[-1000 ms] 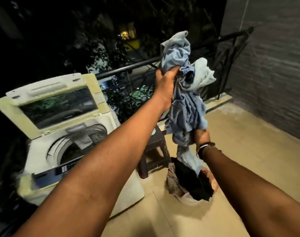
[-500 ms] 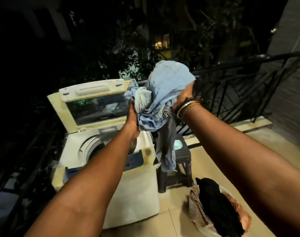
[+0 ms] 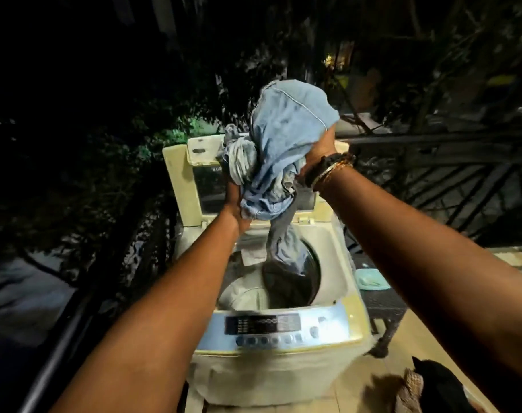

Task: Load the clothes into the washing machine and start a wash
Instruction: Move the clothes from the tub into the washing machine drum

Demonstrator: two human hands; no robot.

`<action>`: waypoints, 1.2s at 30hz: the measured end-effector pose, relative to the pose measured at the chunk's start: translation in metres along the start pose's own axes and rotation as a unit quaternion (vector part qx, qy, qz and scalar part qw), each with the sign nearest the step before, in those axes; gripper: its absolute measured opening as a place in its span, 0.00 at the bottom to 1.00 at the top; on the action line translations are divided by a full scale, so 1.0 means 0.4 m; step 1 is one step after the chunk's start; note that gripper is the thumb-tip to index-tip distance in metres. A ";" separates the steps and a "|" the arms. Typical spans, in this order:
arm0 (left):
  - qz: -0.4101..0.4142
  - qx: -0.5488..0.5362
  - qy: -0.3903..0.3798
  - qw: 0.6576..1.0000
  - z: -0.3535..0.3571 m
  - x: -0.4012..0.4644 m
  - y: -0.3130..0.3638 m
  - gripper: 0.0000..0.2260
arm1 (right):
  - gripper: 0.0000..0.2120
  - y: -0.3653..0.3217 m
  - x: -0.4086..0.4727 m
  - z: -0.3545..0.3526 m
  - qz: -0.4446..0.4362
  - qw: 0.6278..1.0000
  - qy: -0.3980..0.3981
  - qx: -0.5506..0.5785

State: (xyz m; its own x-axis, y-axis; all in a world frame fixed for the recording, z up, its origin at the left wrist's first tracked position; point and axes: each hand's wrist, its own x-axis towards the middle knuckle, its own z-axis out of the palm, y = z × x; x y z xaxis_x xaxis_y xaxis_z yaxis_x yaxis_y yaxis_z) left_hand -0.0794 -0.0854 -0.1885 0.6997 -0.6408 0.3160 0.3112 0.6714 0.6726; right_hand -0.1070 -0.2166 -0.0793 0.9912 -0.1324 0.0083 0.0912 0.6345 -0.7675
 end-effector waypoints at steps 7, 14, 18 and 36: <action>-0.209 0.230 0.405 0.860 -0.121 -0.061 -0.094 0.25 | 0.06 0.230 0.128 -0.148 -0.011 0.979 0.056 -0.197; -0.324 0.527 0.363 0.697 -0.356 -0.139 -0.189 0.35 | 0.28 0.372 0.095 -0.370 -0.003 0.643 -0.054 -0.764; -0.363 0.611 0.306 0.634 -0.359 -0.192 -0.167 0.33 | 0.49 0.501 0.050 -0.490 0.175 0.451 -0.123 -0.867; -0.277 0.676 0.165 0.663 -0.260 -0.082 -0.335 0.33 | 0.45 0.357 -0.087 -0.625 0.106 0.527 -0.003 -0.844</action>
State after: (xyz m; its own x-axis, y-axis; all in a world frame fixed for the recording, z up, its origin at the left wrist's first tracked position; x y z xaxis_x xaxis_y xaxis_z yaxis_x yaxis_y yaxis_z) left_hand -0.0775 -0.1157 -0.3587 0.8904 -0.3843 -0.2440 -0.1254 -0.7223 0.6801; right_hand -0.1527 -0.3115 -0.3494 0.9627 -0.1882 -0.1942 -0.2310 -0.9457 -0.2288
